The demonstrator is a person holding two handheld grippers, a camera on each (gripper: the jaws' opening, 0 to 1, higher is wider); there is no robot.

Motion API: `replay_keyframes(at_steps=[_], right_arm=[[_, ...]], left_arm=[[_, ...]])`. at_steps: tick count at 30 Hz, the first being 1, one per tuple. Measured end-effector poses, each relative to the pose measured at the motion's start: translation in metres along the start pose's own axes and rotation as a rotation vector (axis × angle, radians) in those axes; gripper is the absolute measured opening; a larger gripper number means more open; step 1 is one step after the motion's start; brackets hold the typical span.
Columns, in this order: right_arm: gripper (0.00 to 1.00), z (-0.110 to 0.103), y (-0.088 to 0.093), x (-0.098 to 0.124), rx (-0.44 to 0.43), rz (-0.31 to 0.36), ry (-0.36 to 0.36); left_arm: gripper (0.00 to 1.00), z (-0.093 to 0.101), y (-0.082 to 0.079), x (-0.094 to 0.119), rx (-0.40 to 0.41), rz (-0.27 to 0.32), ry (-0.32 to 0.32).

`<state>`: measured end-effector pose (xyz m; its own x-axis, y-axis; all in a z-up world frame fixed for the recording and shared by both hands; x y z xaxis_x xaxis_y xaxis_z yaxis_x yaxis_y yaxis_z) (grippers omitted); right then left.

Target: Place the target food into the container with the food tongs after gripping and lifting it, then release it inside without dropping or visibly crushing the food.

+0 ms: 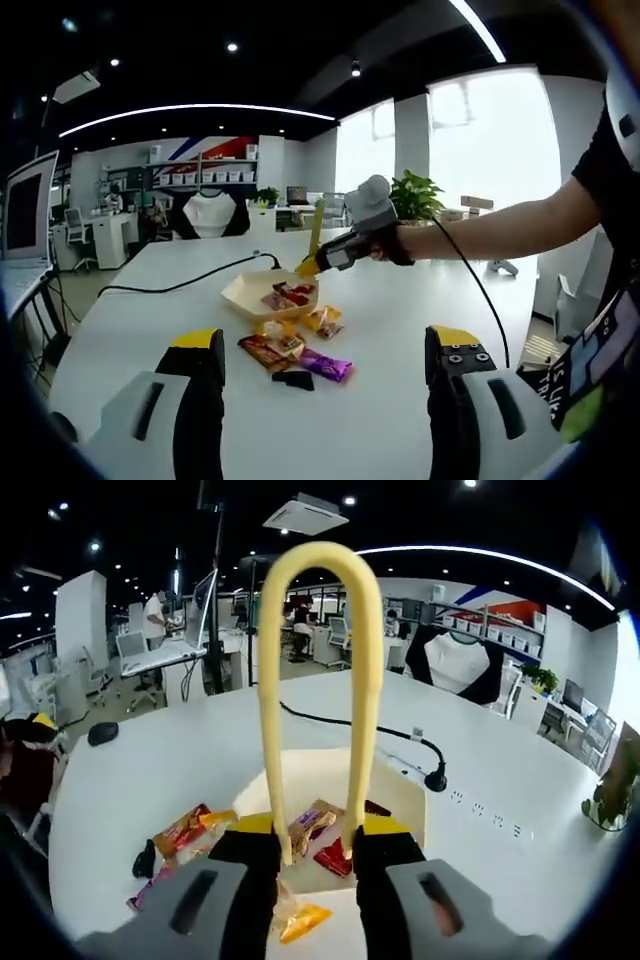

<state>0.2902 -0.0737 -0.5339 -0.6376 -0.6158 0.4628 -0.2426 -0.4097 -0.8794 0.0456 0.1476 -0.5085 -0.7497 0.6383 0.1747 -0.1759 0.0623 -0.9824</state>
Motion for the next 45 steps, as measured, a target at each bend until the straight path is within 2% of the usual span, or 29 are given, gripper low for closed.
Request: replay_keyframes(at_steps=[2,8,11,13,16,18,26,37,45], right_arm=[[0.26,0.000,0.003,0.003,0.020,-0.014,0.018],[0.26,-0.008,0.011,0.016,0.006,0.008,-0.053],[0.25,-0.016,0.019,0.019,0.042,0.000,-0.088],[0.26,-0.025,0.026,0.022,0.067,0.002,-0.147],[0.25,-0.028,0.033,0.023,0.089,0.006,-0.147],[0.26,-0.030,0.038,0.022,0.081,0.006,-0.190],[0.26,-0.039,0.047,0.018,0.106,-0.017,-0.257],[0.26,-0.046,0.064,0.004,0.186,-0.069,-0.285],[0.26,-0.042,0.067,0.003,0.212,-0.049,-0.283]], left_arm=[[0.87,0.000,0.001,-0.001,0.004,-0.004,0.001],[0.87,0.003,-0.001,-0.005,0.001,0.000,0.008],[0.87,0.004,-0.001,-0.004,-0.002,0.001,0.008],[0.87,0.005,0.000,-0.003,0.004,-0.002,0.009],[0.87,0.005,0.002,-0.002,0.004,-0.009,0.009],[0.87,0.005,0.004,-0.001,0.010,-0.017,0.008],[0.87,0.003,0.005,-0.002,0.011,-0.026,0.005],[0.87,0.000,0.001,0.002,0.005,-0.027,-0.006],[0.86,-0.001,-0.002,0.003,-0.005,-0.047,-0.016]])
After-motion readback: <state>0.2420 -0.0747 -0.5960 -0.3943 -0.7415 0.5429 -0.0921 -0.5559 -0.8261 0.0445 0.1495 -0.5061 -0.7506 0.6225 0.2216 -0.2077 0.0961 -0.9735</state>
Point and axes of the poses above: the point that each gripper's makers call its tool centre point, and the gripper's own axes: x roughly backward along the fingers, z roughly to its right, y roughly out of its underside, the point moved 10 cm from there along x, roughly backward along the fingers, and after that the axes turned 6 degrees about y, right-handed, at the moved point
